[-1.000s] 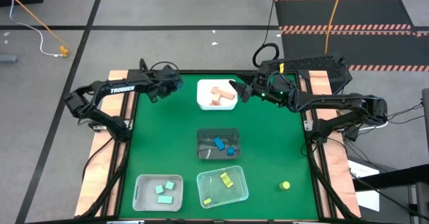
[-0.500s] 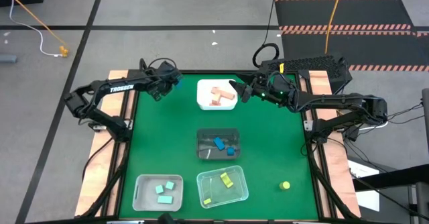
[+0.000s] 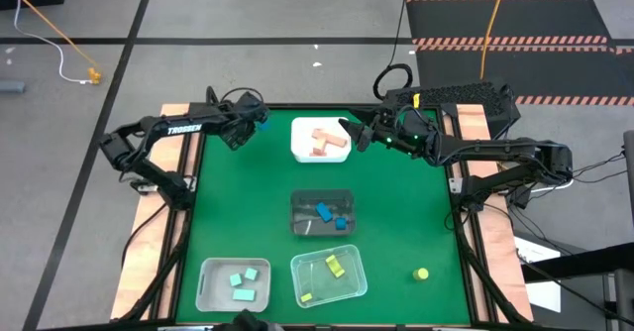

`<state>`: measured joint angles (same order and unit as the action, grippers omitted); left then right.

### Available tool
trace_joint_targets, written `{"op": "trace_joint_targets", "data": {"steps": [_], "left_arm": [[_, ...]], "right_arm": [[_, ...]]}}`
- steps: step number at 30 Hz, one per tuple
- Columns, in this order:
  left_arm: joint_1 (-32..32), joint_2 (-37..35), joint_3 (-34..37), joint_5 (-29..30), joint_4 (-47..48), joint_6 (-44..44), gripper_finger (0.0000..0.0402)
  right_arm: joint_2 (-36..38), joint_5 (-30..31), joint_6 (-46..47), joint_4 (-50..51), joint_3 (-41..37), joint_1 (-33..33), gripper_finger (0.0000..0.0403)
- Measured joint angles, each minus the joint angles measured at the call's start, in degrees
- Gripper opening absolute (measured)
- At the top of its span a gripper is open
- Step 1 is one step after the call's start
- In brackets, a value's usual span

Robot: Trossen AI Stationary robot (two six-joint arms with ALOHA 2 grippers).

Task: Sort & place blocks by color
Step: Put the blue block into the black bin

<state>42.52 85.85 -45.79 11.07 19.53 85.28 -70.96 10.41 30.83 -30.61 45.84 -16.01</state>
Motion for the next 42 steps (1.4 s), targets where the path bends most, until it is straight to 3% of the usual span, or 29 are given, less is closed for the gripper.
{"op": "trace_joint_targets", "data": {"steps": [16,29,33,37,42], "left_arm": [[1.49,18.00,-19.86,1.22,14.91,-3.14,0.0319],[2.80,20.01,-20.47,2.57,17.01,-3.13,0.0319],[2.86,20.06,-20.43,2.77,17.25,-7.41,0.0315],[2.67,20.06,-20.43,4.10,16.63,-14.04,0.0278],[1.94,20.06,-20.43,5.03,16.35,-15.65,0.0177]], "right_arm": [[0.02,0.00,0.00,0.00,0.00,0.00,0.0338],[0.02,0.04,-0.04,-0.01,0.00,-0.11,0.0338],[0.02,0.04,-0.02,0.00,0.00,-0.11,0.0338],[0.02,0.04,-0.02,0.00,0.00,-0.11,0.0338],[0.02,0.04,-0.04,0.00,0.00,-0.11,0.0338]]}}
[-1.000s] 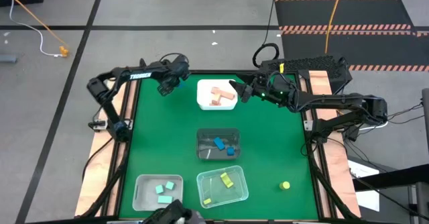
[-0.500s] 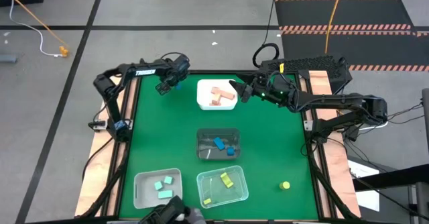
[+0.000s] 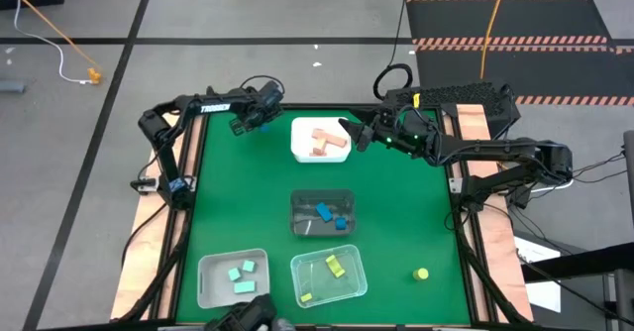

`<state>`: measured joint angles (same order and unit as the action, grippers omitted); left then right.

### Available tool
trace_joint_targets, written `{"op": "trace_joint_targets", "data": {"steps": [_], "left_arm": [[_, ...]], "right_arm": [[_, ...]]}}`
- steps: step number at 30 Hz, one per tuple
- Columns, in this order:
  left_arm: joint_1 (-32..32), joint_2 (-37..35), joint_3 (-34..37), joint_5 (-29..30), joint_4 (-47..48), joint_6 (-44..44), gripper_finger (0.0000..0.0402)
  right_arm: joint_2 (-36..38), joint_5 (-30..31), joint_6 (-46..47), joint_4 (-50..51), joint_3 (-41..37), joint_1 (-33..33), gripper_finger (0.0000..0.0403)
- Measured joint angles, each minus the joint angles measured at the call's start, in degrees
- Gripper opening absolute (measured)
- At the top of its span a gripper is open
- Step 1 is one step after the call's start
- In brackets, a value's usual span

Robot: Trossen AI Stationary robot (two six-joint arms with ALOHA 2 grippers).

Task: Sort & place blocks by color
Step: Put the blue block into the black bin, then put the green block into the transparent bin

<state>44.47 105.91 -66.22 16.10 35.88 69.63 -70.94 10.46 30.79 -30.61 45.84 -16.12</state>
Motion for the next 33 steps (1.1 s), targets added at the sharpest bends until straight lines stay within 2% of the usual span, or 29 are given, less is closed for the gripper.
{"op": "trace_joint_targets", "data": {"steps": [7,9,11,17,27,30,33], "left_arm": [[-0.58,-0.07,0.00,-0.11,0.82,4.64,0.0034],[-0.72,-0.07,0.00,-0.75,1.45,4.44,0.0009],[-0.74,-0.06,0.00,-1.41,2.15,4.41,0.0006],[-0.75,-0.04,0.00,-5.64,2.13,5.12,0.0052],[-3.08,-0.71,0.02,-10.91,1.18,2.56,0.0184],[-3.44,-3.05,0.17,-13.50,2.11,0.83,0.0223],[-4.51,-7.52,0.02,-12.98,1.55,-1.02,0.0254]], "right_arm": [[0.00,0.00,0.02,0.00,0.00,0.00,0.0338],[0.00,0.00,0.02,0.00,0.00,0.00,0.0338],[0.00,0.00,0.02,0.00,0.00,0.00,0.0338],[0.00,0.00,0.02,0.00,0.00,-0.01,0.0338],[0.00,0.00,0.02,0.00,0.00,-0.02,0.0338],[0.00,0.00,0.02,0.01,0.00,0.00,0.0338],[0.00,-0.01,0.03,0.00,0.00,-0.02,0.0338]]}}
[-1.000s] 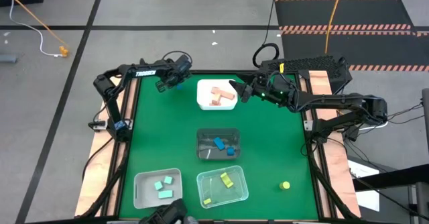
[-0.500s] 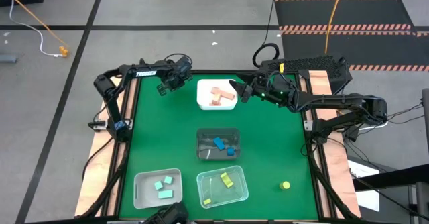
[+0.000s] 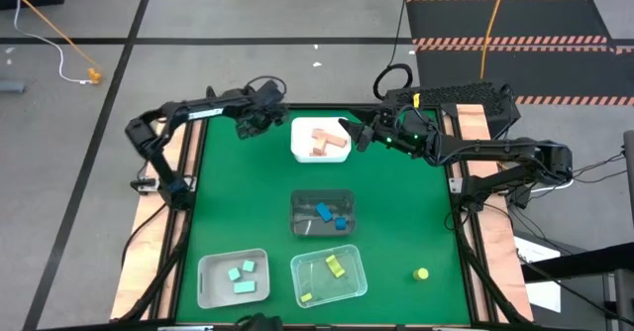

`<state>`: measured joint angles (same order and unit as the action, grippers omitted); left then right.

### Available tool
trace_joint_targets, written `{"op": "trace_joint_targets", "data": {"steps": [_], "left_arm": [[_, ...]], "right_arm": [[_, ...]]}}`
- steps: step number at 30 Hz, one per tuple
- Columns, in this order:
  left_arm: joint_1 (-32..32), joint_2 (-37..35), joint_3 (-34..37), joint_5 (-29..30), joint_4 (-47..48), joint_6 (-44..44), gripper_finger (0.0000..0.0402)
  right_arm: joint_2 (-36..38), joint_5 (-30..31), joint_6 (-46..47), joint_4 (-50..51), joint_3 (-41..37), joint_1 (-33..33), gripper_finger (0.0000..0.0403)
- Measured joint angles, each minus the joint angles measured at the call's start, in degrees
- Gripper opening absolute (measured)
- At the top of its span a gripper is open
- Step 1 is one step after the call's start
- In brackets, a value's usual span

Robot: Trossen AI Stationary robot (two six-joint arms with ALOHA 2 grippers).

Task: Sort & place blocks by color
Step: Put the green block into the transparent bin

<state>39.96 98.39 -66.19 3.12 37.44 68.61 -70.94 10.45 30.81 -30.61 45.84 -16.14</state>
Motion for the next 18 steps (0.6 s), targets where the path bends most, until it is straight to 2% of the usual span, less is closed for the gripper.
{"op": "trace_joint_targets", "data": {"steps": [5,11,15,18], "left_arm": [[-3.46,-9.76,0.02,9.37,0.63,-7.01,0.0280],[-10.82,-20.43,0.00,19.96,2.36,-14.49,0.0274],[-14.92,-25.54,0.02,20.92,3.71,-24.83,0.0257],[-17.18,-28.18,0.00,20.95,3.16,-28.12,0.0246]], "right_arm": [[0.00,-0.01,-0.01,0.02,0.00,0.02,0.0338],[0.00,-0.01,0.00,0.00,0.00,0.02,0.0338],[0.00,-0.01,0.00,0.00,0.00,0.02,0.0338],[0.00,-0.01,0.01,0.02,0.00,0.04,0.0338]]}}
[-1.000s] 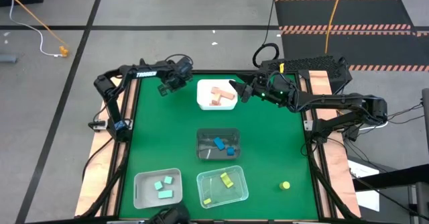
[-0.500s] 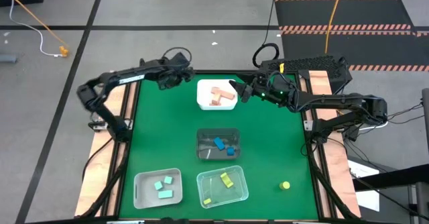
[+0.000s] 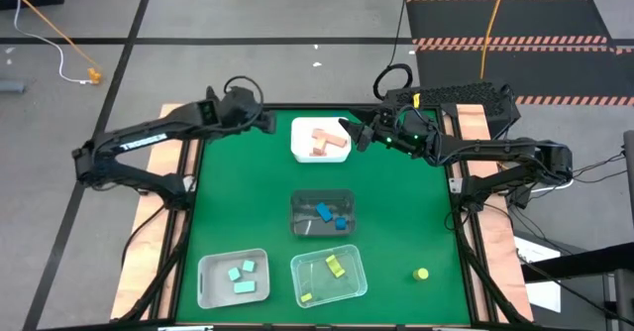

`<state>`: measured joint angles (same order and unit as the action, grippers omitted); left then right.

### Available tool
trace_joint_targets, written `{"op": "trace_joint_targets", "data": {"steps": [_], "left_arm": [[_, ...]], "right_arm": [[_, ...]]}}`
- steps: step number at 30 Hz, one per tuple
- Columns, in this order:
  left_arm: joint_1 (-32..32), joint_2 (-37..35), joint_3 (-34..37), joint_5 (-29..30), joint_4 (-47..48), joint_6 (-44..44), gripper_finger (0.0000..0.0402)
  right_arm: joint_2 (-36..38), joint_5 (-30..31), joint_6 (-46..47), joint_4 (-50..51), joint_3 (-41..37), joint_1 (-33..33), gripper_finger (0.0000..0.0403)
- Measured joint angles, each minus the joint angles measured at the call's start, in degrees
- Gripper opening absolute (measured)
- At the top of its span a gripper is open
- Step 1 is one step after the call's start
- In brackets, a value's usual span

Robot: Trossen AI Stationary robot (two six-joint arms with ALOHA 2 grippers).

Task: Sort & place blocks by color
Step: Put the green block into the transparent bin

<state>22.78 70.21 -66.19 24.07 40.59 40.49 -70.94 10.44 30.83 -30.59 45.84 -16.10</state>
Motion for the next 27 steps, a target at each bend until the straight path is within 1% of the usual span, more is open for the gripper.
{"op": "trace_joint_targets", "data": {"steps": [2,5,10,12,14,17,20,22,23,25,27], "left_arm": [[-1.38,-1.41,0.00,-0.02,-0.85,0.66,0.0240],[-2.72,-2.87,0.00,-0.04,-4.58,1.64,0.0234],[-3.70,-3.24,0.00,-0.13,-13.64,0.06,0.0227],[-4.37,-3.15,0.00,-2.51,-15.82,-0.51,0.0222],[-5.44,-2.78,0.00,-6.60,-17.14,-1.14,0.0216],[-8.19,-2.49,0.04,-11.55,-16.32,-0.20,0.0207],[-11.78,-2.66,0.04,-14.45,-16.97,1.04,0.0200],[-14.28,-2.57,0.04,-15.19,-17.22,1.71,0.0198],[-15.45,-2.53,0.04,-15.23,-17.27,1.97,0.0198],[-17.76,-2.57,0.04,-15.27,-18.32,2.92,0.0198],[-20.09,-2.62,0.04,-15.24,-19.07,5.30,0.0198]], "right_arm": [[0.00,0.00,-0.01,-0.02,0.00,0.00,0.0338],[0.00,0.00,0.00,0.00,0.00,0.00,0.0338],[0.00,0.00,0.00,0.00,0.00,0.00,0.0338],[0.00,0.00,-0.01,-0.03,0.00,0.00,0.0338],[0.00,0.00,0.00,-0.01,0.00,0.00,0.0338],[0.00,0.00,0.00,-0.07,0.00,0.02,0.0338],[0.00,0.00,0.11,-0.45,0.00,0.02,0.0338],[0.00,-0.13,3.28,-1.21,0.02,0.02,0.0338],[0.03,-0.82,6.38,-1.26,0.02,0.02,0.0338],[0.77,-4.05,11.83,-0.34,0.01,0.00,0.0338],[1.66,-9.49,13.09,1.40,0.05,0.00,0.0338]]}}
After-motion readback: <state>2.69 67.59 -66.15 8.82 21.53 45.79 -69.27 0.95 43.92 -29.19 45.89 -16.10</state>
